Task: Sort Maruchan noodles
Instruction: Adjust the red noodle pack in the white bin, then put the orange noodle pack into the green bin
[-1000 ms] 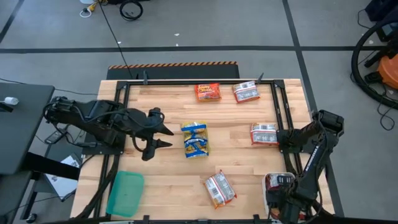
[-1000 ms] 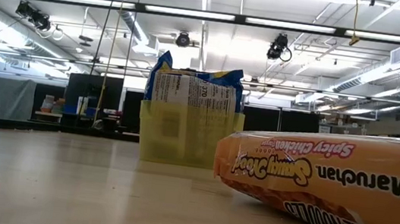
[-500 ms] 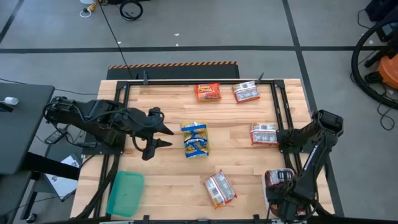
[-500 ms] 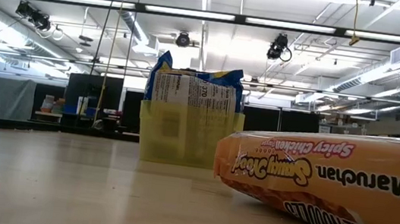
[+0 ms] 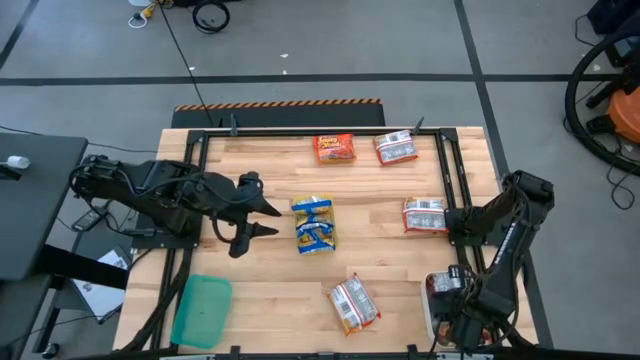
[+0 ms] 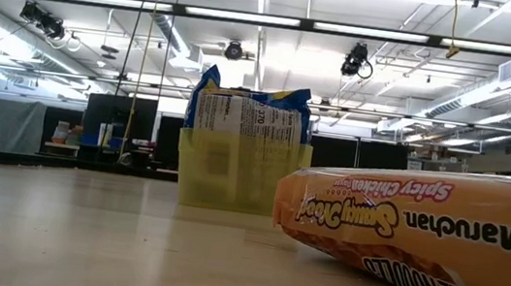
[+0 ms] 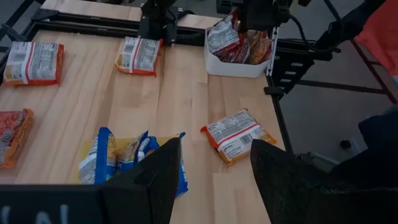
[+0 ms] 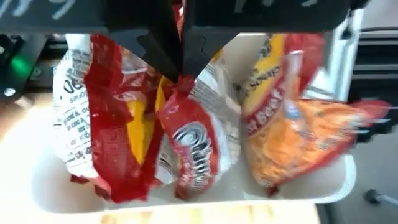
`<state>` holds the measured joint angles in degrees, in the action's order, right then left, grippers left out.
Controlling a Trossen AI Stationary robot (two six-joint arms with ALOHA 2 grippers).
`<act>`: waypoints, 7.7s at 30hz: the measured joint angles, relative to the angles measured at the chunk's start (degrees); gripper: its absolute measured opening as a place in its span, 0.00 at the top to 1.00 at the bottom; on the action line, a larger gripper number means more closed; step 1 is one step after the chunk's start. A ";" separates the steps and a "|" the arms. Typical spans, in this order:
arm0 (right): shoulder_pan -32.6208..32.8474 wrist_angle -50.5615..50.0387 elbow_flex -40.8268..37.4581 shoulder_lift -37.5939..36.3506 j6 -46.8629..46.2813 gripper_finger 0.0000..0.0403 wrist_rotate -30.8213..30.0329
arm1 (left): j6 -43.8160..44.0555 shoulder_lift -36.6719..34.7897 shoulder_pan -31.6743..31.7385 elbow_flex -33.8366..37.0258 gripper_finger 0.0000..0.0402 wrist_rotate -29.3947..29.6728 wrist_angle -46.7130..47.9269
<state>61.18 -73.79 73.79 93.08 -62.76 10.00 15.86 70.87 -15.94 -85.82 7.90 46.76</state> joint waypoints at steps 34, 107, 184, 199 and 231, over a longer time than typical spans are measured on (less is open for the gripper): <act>-22.87 14.90 14.63 9.90 42.71 0.52 -23.12 | 12.64 20.78 -28.78 0.00 0.50 6.77 7.21; -15.16 42.28 -11.20 -0.38 -12.66 0.54 -38.53 | 9.29 45.18 -27.13 -0.03 0.36 29.16 -12.44; -16.72 36.93 -11.20 -0.33 -13.62 0.54 -45.94 | 8.89 28.70 -33.00 1.31 0.99 3.62 16.22; -16.74 45.04 -11.20 -0.33 -16.88 0.54 -45.94 | 39.61 8.20 -44.32 -0.04 0.99 -22.68 25.62; -17.11 46.32 -11.20 -0.33 -22.78 0.54 -41.79 | 43.52 18.67 -51.98 2.28 1.00 -17.09 22.66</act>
<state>44.07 -27.47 62.59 92.75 -85.55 -31.79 59.38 89.54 -67.92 -83.54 -9.19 69.42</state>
